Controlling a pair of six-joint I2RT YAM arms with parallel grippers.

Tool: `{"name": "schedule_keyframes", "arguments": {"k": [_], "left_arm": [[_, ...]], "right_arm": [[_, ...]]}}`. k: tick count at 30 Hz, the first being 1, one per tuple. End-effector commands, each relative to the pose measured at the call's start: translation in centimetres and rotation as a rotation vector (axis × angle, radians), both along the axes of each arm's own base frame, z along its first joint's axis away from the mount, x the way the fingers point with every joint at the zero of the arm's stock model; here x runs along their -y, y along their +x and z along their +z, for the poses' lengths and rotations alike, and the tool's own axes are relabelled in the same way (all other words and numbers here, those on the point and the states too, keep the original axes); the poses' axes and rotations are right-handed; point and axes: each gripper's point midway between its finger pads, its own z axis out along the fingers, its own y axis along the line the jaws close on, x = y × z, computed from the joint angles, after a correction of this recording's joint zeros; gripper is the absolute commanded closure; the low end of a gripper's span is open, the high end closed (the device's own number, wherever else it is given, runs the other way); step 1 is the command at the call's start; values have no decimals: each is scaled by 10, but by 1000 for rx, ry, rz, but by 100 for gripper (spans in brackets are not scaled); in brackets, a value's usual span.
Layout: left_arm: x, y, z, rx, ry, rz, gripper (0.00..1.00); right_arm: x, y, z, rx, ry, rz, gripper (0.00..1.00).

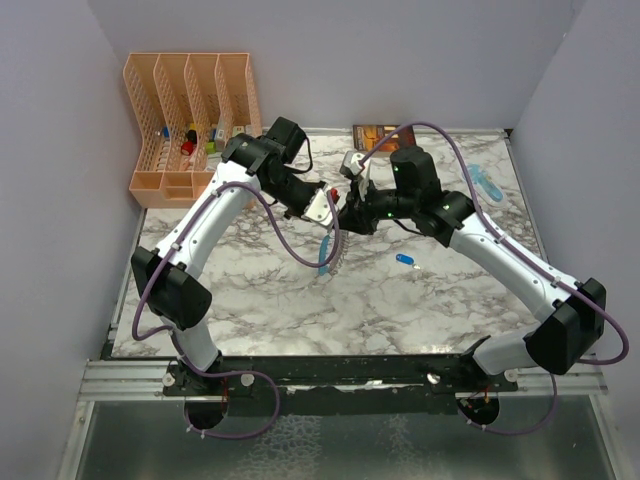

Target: Put the keys on the keyring

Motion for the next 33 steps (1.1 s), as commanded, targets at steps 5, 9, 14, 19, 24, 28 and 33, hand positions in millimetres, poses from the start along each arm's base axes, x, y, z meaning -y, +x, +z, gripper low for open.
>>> {"name": "schedule_keyframes", "arguments": {"k": [5,9,14,19,24,28,33], "left_arm": [[9,-4,17,-7,-70,-10,100],[10,2,18,4,-71,23,97],[11,11,22,14,-80,75,93],[9,15,35,40,-117,109,89],[7,19,43,39,-150,127,86],[6,19,46,35,-165,128,86],[4,18,48,31,-180,120,86]], "right_arm": [[-7,4,12,32,32,1,95],[-6,4,11,29,33,-10,99],[0,2,15,50,65,-53,99],[8,4,21,70,85,-114,99],[13,0,29,85,124,-139,99],[16,-4,33,93,151,-144,99],[17,-8,42,106,204,-154,99]]}}
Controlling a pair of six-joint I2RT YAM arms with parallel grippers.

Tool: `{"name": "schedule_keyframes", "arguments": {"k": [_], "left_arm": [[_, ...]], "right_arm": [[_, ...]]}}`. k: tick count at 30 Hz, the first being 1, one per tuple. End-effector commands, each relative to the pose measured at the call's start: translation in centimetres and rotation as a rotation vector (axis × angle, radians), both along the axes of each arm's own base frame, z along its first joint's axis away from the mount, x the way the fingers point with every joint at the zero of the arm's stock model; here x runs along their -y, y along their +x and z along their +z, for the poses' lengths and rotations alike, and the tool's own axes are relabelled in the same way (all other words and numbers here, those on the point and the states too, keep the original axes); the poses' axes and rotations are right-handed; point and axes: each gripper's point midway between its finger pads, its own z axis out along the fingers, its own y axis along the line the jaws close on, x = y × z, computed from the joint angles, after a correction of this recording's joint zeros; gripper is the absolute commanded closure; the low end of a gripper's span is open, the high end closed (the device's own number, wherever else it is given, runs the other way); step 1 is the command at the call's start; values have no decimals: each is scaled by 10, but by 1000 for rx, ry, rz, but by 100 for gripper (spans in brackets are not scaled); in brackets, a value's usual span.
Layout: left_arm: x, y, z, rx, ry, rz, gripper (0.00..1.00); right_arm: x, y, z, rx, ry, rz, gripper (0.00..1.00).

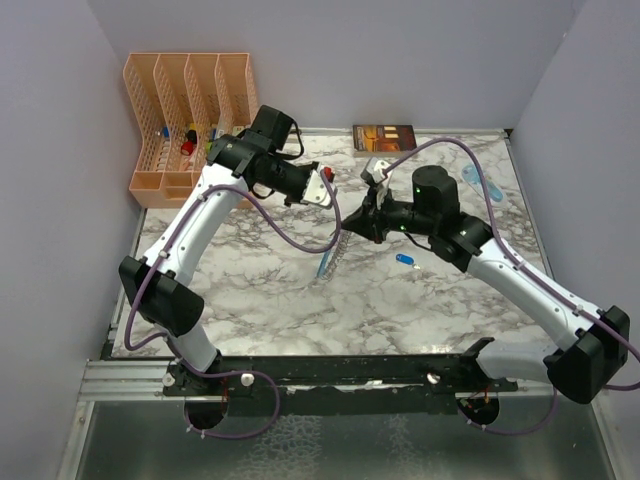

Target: Put the keys on the keyring

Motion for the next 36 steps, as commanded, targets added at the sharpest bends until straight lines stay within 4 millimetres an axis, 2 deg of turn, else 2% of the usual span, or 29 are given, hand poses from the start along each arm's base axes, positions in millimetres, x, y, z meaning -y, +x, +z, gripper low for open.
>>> {"name": "schedule_keyframes", "arguments": {"k": [1,9,16,27,36], "left_arm": [[2,-11,15,1,-60,-36,86],[1,-26,10,-22,-68,-95,86],[3,-29,13,-18,-92,-115,86],[13,-21,29,-13,-151,-102,85],[10,-11,24,41,-122,-74,84]], "right_arm": [[-2,-1,34,80,110,-21,99],[2,5,56,130,181,-72,99],[-1,9,67,125,239,-94,99],[0,11,75,166,311,-109,99],[3,9,82,168,329,-115,99]]}}
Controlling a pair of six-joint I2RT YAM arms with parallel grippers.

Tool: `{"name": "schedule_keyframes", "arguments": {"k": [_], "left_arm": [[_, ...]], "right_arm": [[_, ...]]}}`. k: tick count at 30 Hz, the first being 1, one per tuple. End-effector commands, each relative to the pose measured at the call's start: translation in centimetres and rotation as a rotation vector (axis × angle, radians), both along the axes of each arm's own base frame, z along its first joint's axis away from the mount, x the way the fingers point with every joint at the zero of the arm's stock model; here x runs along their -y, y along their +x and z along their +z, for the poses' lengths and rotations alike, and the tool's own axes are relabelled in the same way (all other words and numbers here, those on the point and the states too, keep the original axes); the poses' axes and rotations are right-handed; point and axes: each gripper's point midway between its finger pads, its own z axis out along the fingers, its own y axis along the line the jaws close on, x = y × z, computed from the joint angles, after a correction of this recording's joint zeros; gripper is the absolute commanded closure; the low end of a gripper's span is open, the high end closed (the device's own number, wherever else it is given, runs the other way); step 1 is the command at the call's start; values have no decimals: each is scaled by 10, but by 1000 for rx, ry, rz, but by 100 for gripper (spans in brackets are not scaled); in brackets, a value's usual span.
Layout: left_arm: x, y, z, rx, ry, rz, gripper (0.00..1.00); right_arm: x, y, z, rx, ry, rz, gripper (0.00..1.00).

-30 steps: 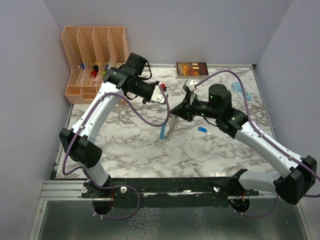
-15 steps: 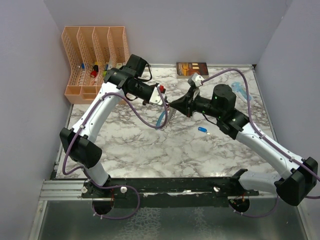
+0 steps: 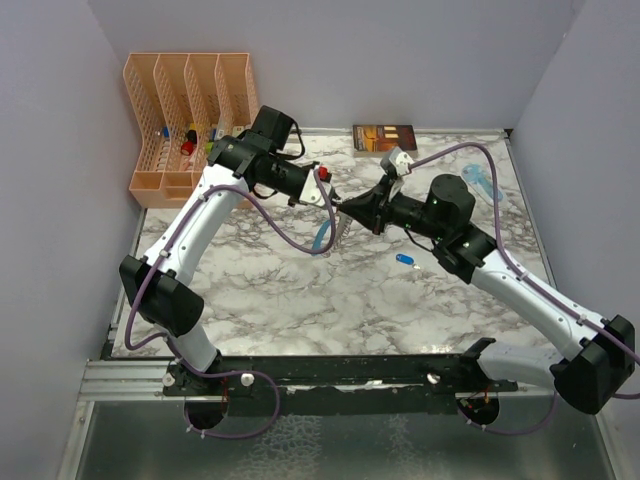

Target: Put the keys on the keyring

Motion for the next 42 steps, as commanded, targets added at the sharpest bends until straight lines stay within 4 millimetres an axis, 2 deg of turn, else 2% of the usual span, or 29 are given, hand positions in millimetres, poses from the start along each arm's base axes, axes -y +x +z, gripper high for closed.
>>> {"name": "schedule_keyframes", "arguments": {"k": [1,8,12,18,30,38,42], "left_arm": [[-2,1,15,64,-26,11,84],[-3,16,19,172,-28,53,83],[-1,28,24,278,-99,97,82],[1,12,33,430,-249,58,79],[1,32,57,612,-391,162,77],[5,14,50,594,-395,63,79],[3,0,38,574,-353,-8,79]], "right_arm": [[7,0,38,82,76,-34,99],[14,0,36,46,67,-58,99],[15,2,36,5,58,-62,99],[13,4,35,-51,47,-47,99],[4,-4,27,-131,44,43,99],[6,-3,27,-143,45,42,99],[9,2,26,-148,46,30,99]]}}
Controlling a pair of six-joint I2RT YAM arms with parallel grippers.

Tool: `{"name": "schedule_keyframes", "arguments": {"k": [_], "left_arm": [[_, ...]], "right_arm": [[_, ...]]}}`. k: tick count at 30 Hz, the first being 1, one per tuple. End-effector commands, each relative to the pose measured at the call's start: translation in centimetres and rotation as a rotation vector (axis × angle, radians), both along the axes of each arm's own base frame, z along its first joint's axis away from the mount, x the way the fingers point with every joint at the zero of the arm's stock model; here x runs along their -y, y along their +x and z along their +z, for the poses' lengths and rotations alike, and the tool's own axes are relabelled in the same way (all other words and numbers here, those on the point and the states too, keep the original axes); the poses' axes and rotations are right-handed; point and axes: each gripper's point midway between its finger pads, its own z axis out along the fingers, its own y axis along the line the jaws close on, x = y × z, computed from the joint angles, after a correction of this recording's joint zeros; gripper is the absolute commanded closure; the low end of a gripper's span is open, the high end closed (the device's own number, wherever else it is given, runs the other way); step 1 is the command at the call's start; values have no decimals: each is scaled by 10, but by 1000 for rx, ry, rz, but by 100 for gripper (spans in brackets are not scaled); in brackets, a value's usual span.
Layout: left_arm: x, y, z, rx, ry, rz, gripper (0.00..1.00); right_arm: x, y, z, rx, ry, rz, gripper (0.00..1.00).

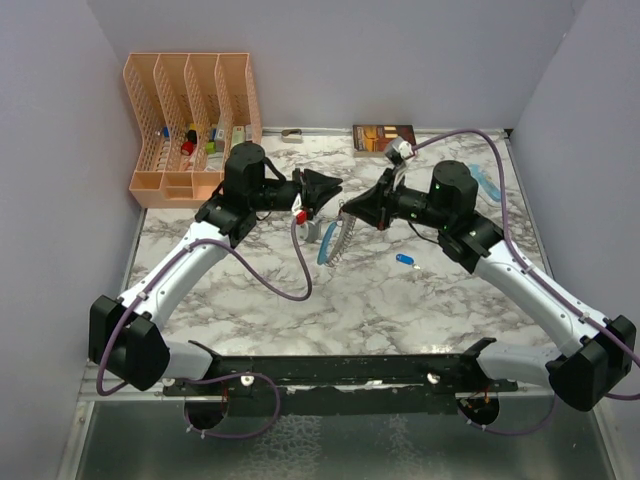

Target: Put the keys on the keyring

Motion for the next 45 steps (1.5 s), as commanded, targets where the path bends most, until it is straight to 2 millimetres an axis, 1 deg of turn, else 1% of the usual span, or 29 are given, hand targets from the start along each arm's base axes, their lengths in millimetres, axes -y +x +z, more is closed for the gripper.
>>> {"name": "schedule_keyframes", "arguments": {"k": [1,4,6,10,15,21,28,32,35,45], "left_arm": [[-3,-26,3,40,37,-98,79],[-6,-21,-2,49,55,-71,79],[-7,-19,-1,59,56,-64,78],[-5,-24,2,75,44,-95,78],[-2,-23,2,72,41,-111,77],[-1,-30,5,47,39,-143,79],[-4,-34,-7,40,84,-153,80],[-6,-33,-12,46,108,-146,80],[-8,-33,-20,69,138,-149,80],[-6,-31,-19,78,139,-152,80]], "right_arm": [[2,3,25,39,43,9,99],[4,3,26,29,47,18,99],[5,2,26,21,49,32,99],[2,-2,18,-14,33,74,99],[-1,-4,14,-41,30,99,99],[-3,-1,16,-38,35,96,99],[-3,3,20,-28,42,89,99],[-2,3,20,-34,44,95,99],[-2,2,22,-34,47,93,99],[-1,2,21,-36,43,93,99]]}}
